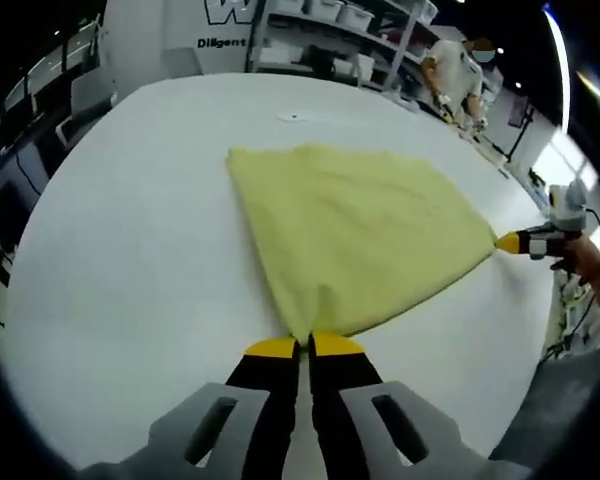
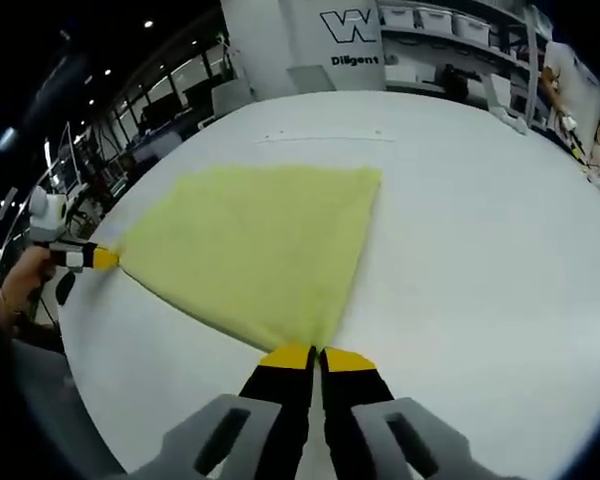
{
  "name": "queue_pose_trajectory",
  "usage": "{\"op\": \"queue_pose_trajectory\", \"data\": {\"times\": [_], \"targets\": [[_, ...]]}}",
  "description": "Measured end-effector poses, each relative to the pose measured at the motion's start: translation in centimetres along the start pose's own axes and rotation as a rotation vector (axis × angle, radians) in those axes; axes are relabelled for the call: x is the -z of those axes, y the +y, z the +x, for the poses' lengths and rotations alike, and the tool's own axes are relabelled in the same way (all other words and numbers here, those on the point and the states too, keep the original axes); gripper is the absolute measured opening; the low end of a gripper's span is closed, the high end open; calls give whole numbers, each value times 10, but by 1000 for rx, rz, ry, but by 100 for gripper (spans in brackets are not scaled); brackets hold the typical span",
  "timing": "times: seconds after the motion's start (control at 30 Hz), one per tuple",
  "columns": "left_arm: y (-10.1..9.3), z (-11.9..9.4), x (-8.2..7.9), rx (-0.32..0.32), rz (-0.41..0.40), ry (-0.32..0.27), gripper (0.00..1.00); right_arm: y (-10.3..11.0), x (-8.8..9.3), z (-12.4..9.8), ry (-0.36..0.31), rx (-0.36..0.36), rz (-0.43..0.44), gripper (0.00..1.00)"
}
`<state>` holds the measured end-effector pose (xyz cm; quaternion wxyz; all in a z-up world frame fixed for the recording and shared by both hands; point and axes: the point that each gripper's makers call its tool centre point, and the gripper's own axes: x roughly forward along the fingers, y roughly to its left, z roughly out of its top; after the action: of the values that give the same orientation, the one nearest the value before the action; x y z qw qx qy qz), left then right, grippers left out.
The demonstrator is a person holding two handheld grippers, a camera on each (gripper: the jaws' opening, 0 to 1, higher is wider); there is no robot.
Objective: Fold the garment on the visible template until the final outline fits inside the template.
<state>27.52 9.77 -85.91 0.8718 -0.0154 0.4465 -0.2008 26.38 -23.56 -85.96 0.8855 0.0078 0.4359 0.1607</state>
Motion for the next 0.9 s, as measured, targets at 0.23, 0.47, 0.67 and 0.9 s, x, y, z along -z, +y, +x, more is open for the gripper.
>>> {"op": "queue_pose_trajectory", "data": {"times": [0.23, 0.47, 0.67, 0.9], "targets": [[-1, -7, 8, -1, 3, 20, 1, 6, 8, -6, 25, -4, -5, 0], [-3, -14, 18, 12, -14, 19, 1, 11, 16, -12, 43, 8, -26, 0], [-3, -22, 27, 11, -15, 21, 1, 17, 25, -17, 54, 6, -28, 0], [-3, -27, 37, 16, -20, 24, 1, 24, 34, -22, 57, 10, -29, 0]]}}
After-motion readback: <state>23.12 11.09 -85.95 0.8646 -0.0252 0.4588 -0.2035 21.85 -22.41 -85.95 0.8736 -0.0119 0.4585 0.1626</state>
